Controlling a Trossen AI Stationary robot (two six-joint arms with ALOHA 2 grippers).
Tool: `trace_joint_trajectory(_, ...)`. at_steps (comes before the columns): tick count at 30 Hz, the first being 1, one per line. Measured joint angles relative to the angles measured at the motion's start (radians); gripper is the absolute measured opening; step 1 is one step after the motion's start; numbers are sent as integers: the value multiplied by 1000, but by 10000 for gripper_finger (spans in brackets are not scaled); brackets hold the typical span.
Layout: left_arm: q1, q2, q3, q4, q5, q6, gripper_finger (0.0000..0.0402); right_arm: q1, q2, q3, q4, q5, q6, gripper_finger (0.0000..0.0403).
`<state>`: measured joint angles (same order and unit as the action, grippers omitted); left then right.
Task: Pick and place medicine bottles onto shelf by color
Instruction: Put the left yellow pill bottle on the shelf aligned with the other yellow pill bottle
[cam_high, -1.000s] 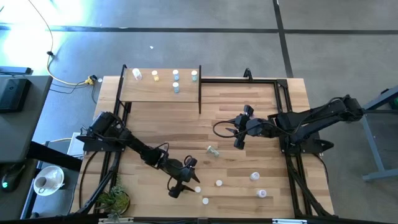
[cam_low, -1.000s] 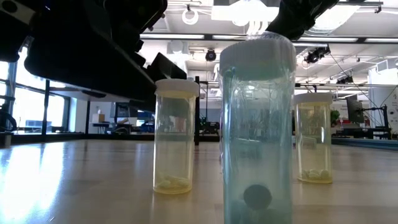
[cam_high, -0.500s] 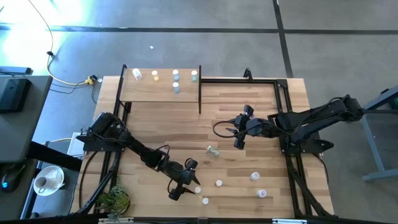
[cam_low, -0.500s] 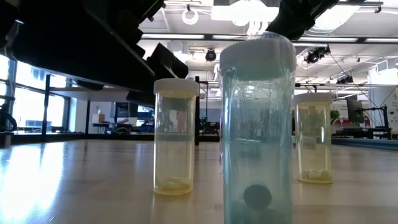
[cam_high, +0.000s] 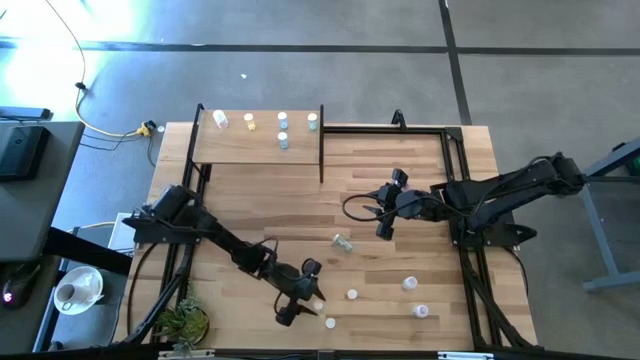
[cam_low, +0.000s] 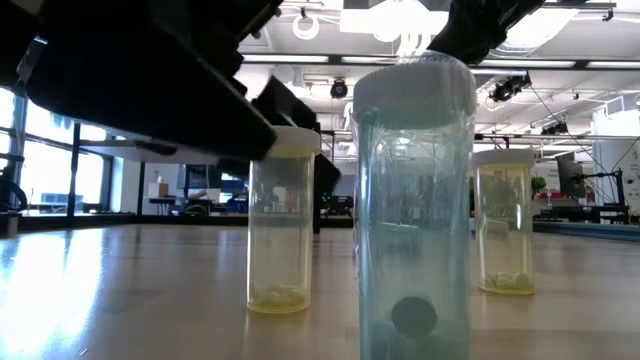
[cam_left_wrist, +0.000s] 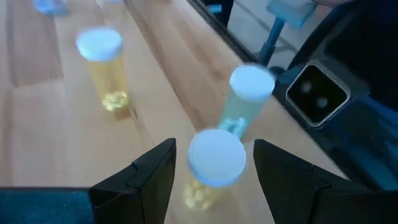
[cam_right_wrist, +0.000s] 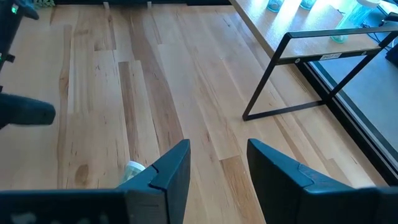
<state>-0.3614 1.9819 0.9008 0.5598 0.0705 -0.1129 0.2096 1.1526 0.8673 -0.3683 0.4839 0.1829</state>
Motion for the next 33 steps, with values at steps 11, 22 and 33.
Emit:
trace_joint_trajectory(11, 0, 17, 33, -56, -1, 0, 204, 0, 0, 0, -3, 0, 0, 151)
trace_joint_trajectory(22, -6, -21, 33, -56, -15, 28, 203, 0, 0, 0, -4, 0, 0, 151)
trace_joint_trajectory(33, -13, -25, 33, -100, -56, 20, 164, 0, 0, 0, -4, 0, 1, 151)
